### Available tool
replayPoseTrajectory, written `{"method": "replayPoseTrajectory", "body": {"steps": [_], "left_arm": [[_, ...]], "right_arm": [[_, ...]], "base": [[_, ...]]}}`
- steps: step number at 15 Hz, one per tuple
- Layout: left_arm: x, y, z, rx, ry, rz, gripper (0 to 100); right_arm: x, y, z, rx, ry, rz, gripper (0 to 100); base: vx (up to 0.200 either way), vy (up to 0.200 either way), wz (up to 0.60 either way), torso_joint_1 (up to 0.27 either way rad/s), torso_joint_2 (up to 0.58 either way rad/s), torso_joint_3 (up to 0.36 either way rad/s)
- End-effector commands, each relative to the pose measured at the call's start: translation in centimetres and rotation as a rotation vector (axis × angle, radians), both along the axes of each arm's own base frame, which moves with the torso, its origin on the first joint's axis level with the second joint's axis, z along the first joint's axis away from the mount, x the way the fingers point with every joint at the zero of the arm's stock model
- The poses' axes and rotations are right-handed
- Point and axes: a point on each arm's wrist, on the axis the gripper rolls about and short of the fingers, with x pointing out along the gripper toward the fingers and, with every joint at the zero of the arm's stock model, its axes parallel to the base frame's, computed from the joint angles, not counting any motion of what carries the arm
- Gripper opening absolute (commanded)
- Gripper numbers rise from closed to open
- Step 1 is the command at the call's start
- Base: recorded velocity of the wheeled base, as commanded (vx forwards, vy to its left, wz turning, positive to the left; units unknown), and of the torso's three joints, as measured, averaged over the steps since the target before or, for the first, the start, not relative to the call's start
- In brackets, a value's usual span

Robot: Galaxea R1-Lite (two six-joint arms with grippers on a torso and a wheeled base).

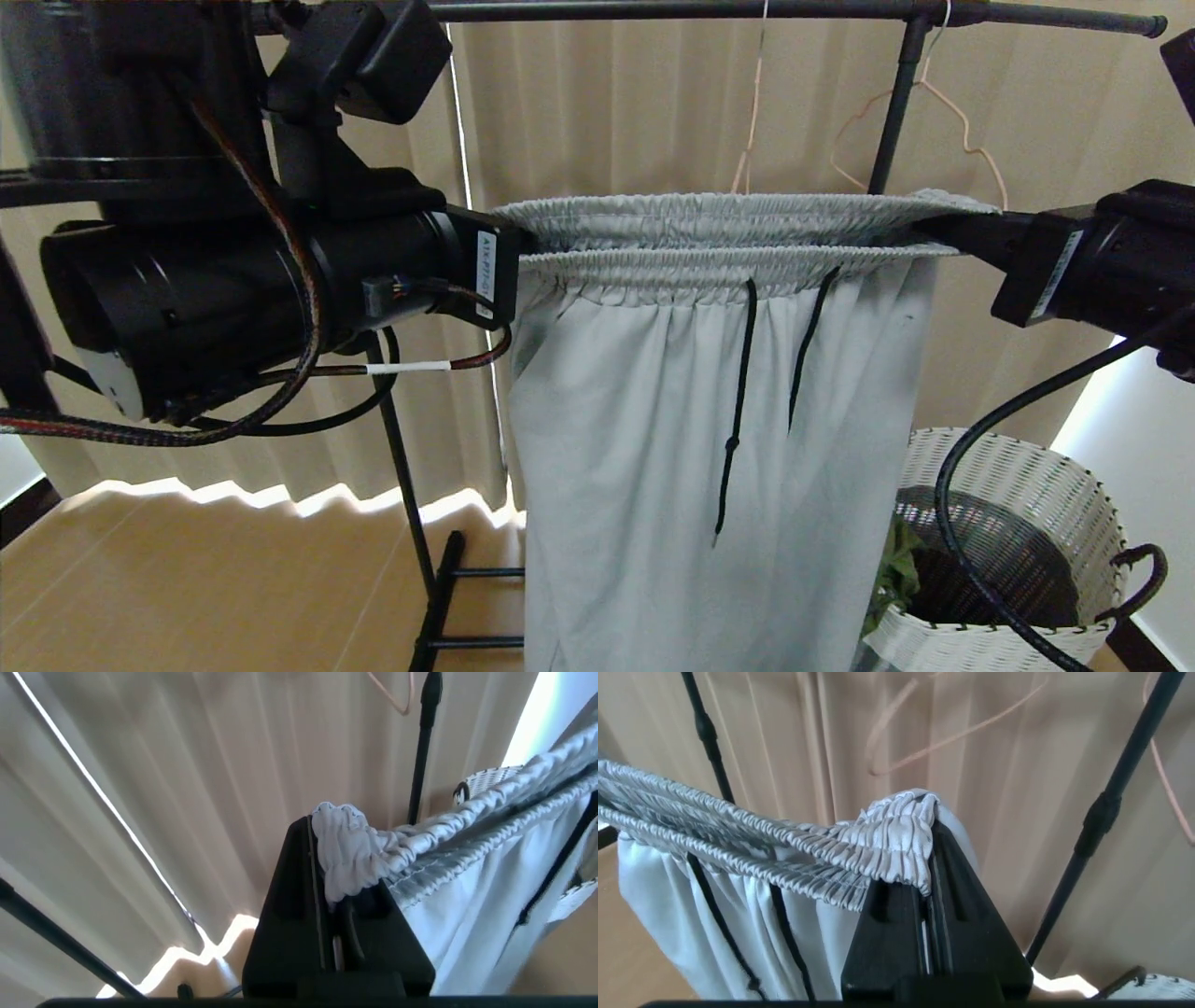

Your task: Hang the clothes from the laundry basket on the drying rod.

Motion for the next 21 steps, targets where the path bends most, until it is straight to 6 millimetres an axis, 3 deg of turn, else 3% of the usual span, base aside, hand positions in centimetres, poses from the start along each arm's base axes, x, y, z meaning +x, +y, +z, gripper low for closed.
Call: {"method": "replayPoseTrajectory", "body": {"steps": [1, 4, 8, 14, 21], "left_arm": [[-0.3, 0.2, 0.4, -0.005, -0.012, 0.000, 0], [-0.7, 0.7, 0.7, -0.011, -0.020, 0.018, 0], [-1.0, 1.0, 0.4, 0.003, -0.022, 0.099, 0], [-4.7, 2.1, 0.4, -0.015, -0.028, -0.045, 0], [-7.6, 2.7, 0.1, -0.020, -0.037, -0.143, 0]], "right_arm": [[0.2, 0.1, 0.1, 0.004, -0.004, 0.002, 0], [1.9, 1.1, 1.2, 0.014, -0.023, 0.049, 0], [3.4, 1.9, 0.8, 0.012, -0.014, 0.063, 0], [6.1, 3.5, 0.5, 0.043, -0.080, 0.122, 0], [8.1, 4.6, 0.2, 0.052, -0.100, 0.125, 0]], "base": [[0.000, 0.000, 0.00, 0.000, 0.00, 0.000], [0.000, 0.000, 0.00, 0.000, 0.00, 0.000], [0.000, 0.000, 0.00, 0.000, 0.00, 0.000], [0.000, 0.000, 0.00, 0.000, 0.00, 0.000], [0.000, 0.000, 0.00, 0.000, 0.00, 0.000]]}}
